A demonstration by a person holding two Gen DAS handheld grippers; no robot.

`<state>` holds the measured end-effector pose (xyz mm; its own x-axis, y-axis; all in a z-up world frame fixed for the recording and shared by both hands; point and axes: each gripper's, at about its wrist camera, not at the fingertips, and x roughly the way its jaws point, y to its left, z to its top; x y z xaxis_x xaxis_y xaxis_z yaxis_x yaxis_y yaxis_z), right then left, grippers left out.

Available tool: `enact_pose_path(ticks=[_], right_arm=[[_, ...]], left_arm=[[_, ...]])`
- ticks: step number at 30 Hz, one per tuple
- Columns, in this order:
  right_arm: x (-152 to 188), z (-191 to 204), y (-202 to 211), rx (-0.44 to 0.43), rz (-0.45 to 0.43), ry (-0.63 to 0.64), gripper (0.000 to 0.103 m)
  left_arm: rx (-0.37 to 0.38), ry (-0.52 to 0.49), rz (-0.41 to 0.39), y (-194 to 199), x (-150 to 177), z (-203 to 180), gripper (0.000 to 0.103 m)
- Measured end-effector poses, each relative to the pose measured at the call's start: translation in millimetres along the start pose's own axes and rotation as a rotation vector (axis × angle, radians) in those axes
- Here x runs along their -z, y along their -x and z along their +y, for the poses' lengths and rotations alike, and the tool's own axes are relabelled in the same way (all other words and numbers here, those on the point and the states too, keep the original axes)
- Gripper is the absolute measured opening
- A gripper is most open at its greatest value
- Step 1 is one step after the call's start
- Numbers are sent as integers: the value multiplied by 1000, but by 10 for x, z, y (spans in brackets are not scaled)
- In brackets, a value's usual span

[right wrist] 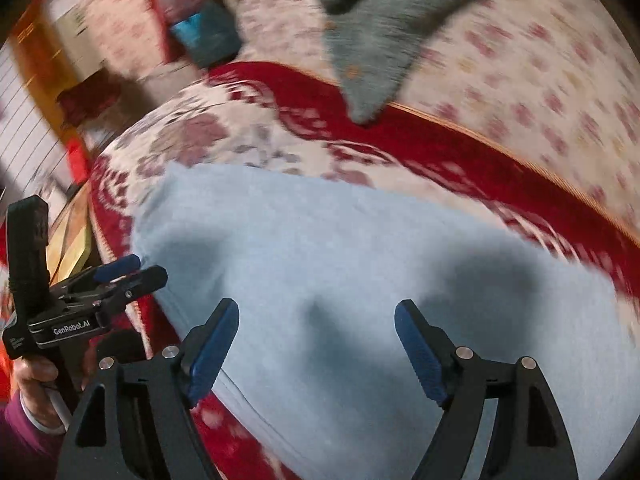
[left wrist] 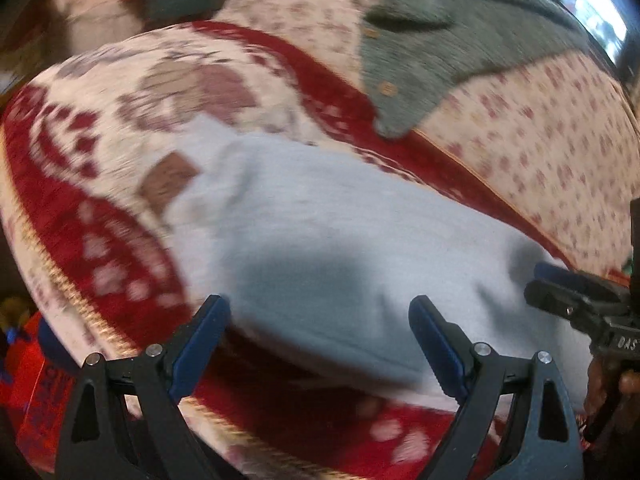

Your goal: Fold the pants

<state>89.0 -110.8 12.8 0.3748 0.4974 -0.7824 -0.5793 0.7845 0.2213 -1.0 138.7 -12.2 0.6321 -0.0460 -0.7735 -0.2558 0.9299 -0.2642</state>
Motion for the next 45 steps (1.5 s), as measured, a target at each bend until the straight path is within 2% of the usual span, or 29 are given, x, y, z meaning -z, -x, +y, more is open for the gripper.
enact_pose_path(ticks=[3, 10, 14, 19, 23, 29, 31, 34, 36, 37, 39, 40, 41, 42, 43, 44, 45], right_arm=[[-263, 201, -188, -28, 14, 100, 85], [-809, 554, -669, -167, 75, 256, 85], [-1111, 667, -978, -243, 123, 333, 87], [-1437, 688, -1414, -358, 205, 353, 88], [-1577, 749, -1759, -401, 259, 380, 89], [-1640, 920, -2189, -595, 376, 391, 89], [-1633, 947, -2320, -615, 403, 391, 89], [-1578, 963, -2496, -657, 461, 375, 88], [-1529, 1012, -2541, -660, 463, 394, 85], [-1508, 1053, -2532, -658, 454, 414, 75], [-1473, 1129, -2468, -652, 432, 453, 64], [-1459, 1172, -2415, -638, 419, 482, 58], [-1452, 1208, -2359, -623, 408, 507, 53], [-1454, 1228, -2310, -613, 398, 523, 50], [-1457, 1265, -2253, -597, 383, 543, 47], [-1463, 1298, -2206, -586, 373, 559, 44], [-1469, 1345, -2136, -577, 359, 583, 43]], left_arm=[[-14, 61, -1, 4, 3, 205, 92], [-20, 192, -1, -94, 9, 582, 92], [39, 249, -1, -183, 23, 705, 92], [91, 234, 17, -327, 23, 689, 93], [91, 238, 31, -423, 13, 740, 93], [113, 237, 33, -564, -49, 712, 99], [104, 225, 25, -610, -50, 678, 103], [82, 221, 8, -635, -57, 647, 103], [75, 213, 3, -661, -67, 631, 103], [70, 205, 5, -676, -79, 617, 103], [96, 219, -5, -664, -86, 644, 103], [106, 225, -12, -661, -95, 660, 96], [98, 222, -19, -643, -97, 669, 85], [98, 214, -27, -620, -91, 677, 62], [150, 217, -22, -614, -90, 685, 43], [185, 218, -14, -603, -82, 683, 34], [178, 207, -21, -573, -79, 661, 34]])
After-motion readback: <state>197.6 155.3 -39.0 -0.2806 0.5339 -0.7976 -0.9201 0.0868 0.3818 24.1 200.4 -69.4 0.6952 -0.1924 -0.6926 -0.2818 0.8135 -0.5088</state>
